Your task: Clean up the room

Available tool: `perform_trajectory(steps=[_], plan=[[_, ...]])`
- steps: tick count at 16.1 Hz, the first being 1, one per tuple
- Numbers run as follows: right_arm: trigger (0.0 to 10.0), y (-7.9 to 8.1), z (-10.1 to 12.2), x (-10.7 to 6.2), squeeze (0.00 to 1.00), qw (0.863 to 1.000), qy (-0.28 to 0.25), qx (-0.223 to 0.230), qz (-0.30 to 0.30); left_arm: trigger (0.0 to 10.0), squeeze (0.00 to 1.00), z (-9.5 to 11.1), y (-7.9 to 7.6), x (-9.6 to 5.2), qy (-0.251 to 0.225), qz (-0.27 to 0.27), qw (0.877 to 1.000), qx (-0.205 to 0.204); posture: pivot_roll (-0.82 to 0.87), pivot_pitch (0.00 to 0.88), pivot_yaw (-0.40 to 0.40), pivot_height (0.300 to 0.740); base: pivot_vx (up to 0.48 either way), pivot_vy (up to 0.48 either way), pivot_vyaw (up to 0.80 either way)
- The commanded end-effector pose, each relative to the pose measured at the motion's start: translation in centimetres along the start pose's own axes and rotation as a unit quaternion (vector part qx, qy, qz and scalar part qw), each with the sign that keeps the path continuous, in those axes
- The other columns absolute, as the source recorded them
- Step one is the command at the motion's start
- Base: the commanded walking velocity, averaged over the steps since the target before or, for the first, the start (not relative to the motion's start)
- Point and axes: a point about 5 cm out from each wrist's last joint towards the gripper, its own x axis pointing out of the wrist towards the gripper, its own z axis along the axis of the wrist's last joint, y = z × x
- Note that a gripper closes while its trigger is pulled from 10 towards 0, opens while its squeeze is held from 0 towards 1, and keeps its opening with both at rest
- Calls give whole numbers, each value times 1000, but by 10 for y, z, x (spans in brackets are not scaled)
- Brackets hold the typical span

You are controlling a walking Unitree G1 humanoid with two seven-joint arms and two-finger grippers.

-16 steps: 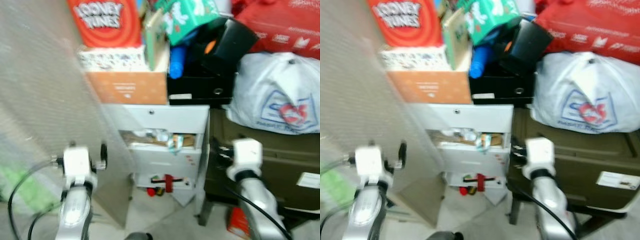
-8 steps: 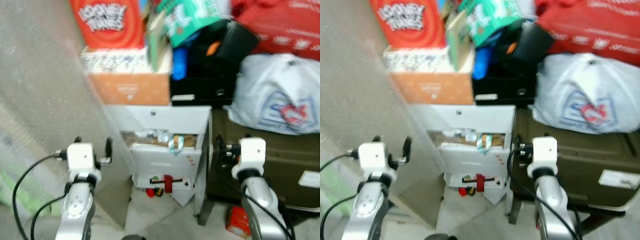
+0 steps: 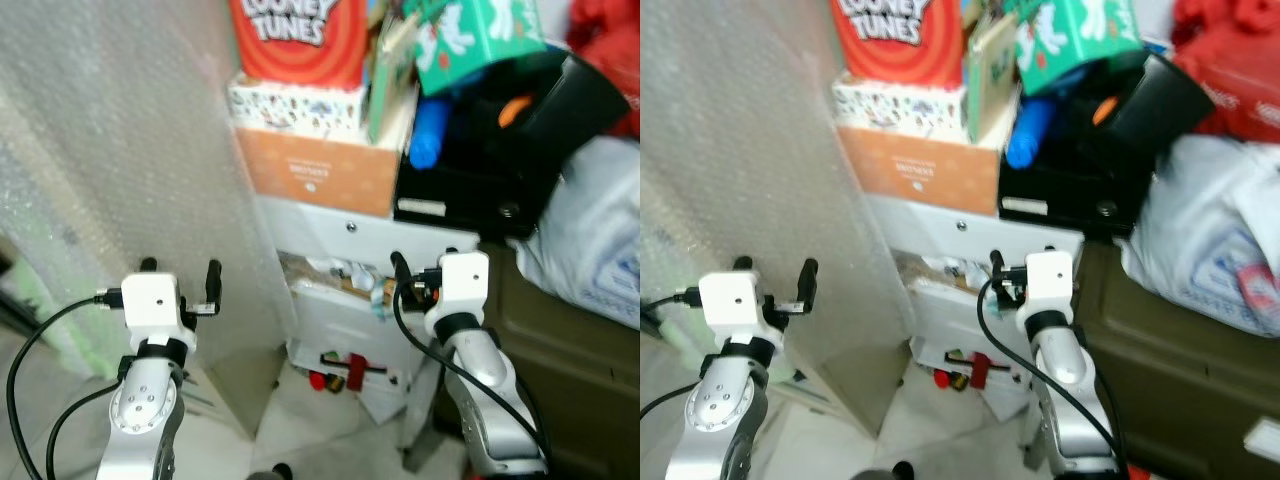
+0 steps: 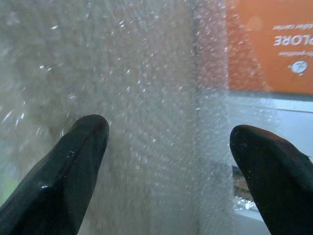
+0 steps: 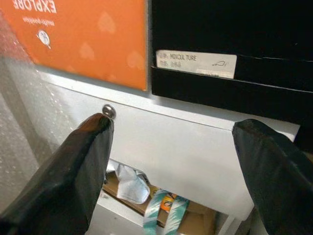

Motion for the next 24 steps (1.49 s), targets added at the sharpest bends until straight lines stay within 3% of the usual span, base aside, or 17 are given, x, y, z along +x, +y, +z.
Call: perform_trajectory(steps=[1,7,11,14,18,20,21,23,24], plan=[[10000,-2,4,1,0,1000,-2,1,-6,10000,0,0,4,1,4,12,1000,7,19,30,37,740,0,0,800],[10000,-5,11,6,0,1000,-8,-5,-4,10000,0,8,1,8,-5,10,1000,2,11,42,23,740,0,0,800],[10000,-11,13,13,0,1000,-8,-11,-6,10000,0,14,8,8,-13,38,999,-3,32,55,15,740,0,0,800],[10000,-6,10,21,0,1000,-6,-6,-1,10000,0,4,1,11,6,28,999,-16,32,38,26,740,0,0,429],[10000,-7,-1,29,0,1000,1,-7,-6,10000,0,-6,-2,16,12,24,1000,-2,56,0,44,740,0,0,0],[10000,-1,-14,34,0,999,3,-32,13,10000,0,-17,-3,22,12,8,999,36,63,0,54,740,0,0,0],[10000,0,-16,36,0,999,2,-43,22,10000,0,-17,-1,24,8,8,999,51,77,0,49,740,0,0,0],[10000,-8,-17,40,0,996,-10,-88,28,10000,0,-12,21,27,-7,45,996,73,85,0,38,740,0,0,0],[10000,-25,-19,41,0,996,-1,-86,3,10000,0,-12,36,25,-5,78,995,65,89,0,27,740,0,0,0]])
